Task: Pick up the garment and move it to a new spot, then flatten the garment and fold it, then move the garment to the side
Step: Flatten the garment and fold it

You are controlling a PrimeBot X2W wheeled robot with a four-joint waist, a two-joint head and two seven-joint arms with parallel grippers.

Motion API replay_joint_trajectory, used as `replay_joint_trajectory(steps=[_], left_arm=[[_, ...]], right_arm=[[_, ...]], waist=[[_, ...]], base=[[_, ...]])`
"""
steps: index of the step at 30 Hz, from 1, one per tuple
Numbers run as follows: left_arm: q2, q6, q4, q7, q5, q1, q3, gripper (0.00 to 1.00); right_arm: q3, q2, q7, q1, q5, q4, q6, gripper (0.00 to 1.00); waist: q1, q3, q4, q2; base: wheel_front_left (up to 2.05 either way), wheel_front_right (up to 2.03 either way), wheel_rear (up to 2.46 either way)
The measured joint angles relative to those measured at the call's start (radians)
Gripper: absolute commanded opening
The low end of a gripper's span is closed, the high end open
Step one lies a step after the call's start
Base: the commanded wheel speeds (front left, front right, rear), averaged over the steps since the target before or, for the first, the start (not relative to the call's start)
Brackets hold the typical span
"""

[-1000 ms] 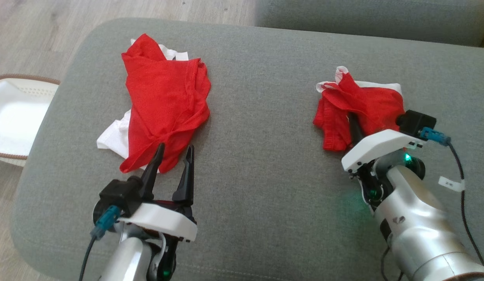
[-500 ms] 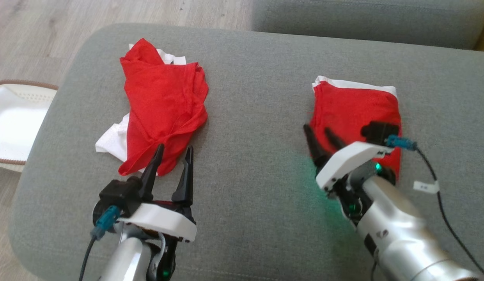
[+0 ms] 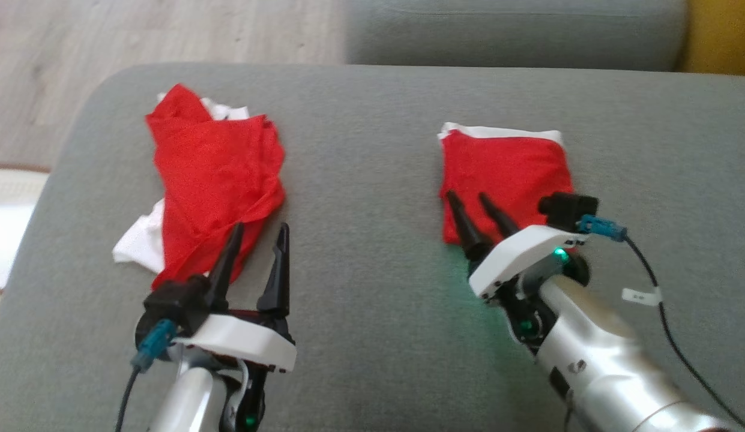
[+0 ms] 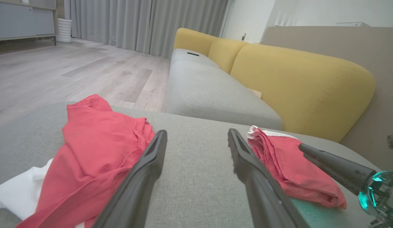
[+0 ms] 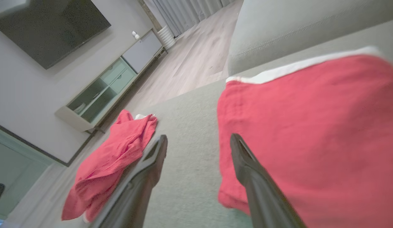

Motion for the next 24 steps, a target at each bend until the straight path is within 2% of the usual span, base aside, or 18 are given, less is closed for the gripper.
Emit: replay_joint_trajectory(steps=[5, 7, 10, 12, 17, 21, 24], left_arm=[[0.000, -0.001, -0.032, 0.000, -0.001, 0.000, 0.022, 1.00], [0.000, -0.001, -0.041, 0.000, -0.001, 0.000, 0.024, 1.00], [0.000, -0.002, -0.056, 0.000, -0.001, -0.001, 0.026, 1.00], [0.000, -0.002, -0.059, 0.000, -0.001, -0.001, 0.028, 1.00], [0.000, -0.011, -0.060, 0.000, -0.001, -0.001, 0.042, 1.00], [0.000, -0.021, -0.065, 0.000, 0.009, 0.001, 0.047, 1.00], [0.000, -0.028, -0.068, 0.000, 0.026, 0.023, 0.047, 1.00]], right_arm=[[-0.080, -0.052, -0.061, -0.040, -0.163, 0.035, 0.000, 1.00], [-0.177, -0.087, -0.064, -0.039, -0.245, 0.010, 0.000, 1.00], [-0.343, -0.124, -0.065, -0.007, -0.422, -0.100, 0.000, 1.00], [-0.453, -0.111, -0.067, 0.056, -0.538, -0.193, 0.000, 1.00], [-0.652, -0.010, -0.067, 0.306, -0.767, -0.403, 0.000, 1.00], [-0.723, 0.009, -0.067, 0.422, -0.849, -0.524, 0.000, 1.00], [-0.728, 0.012, -0.067, 0.450, -0.836, -0.560, 0.000, 1.00]], waist=[[0.0000, -0.010, -0.058, 0.0000], [0.0000, -0.010, -0.083, 0.0000], [0.0000, -0.005, -0.116, 0.0000], [0.0000, -0.001, -0.133, 0.0000], [0.0000, 0.004, -0.157, 0.0000], [0.0000, 0.003, -0.161, 0.0000], [0.0000, 0.003, -0.159, 0.0000]], base=[[0.00, 0.00, 0.00], [0.00, 0.00, 0.00], [0.00, 0.00, 0.00], [0.00, 0.00, 0.00], [0.00, 0.00, 0.00], [0.00, 0.00, 0.00], [0.00, 0.00, 0.00]])
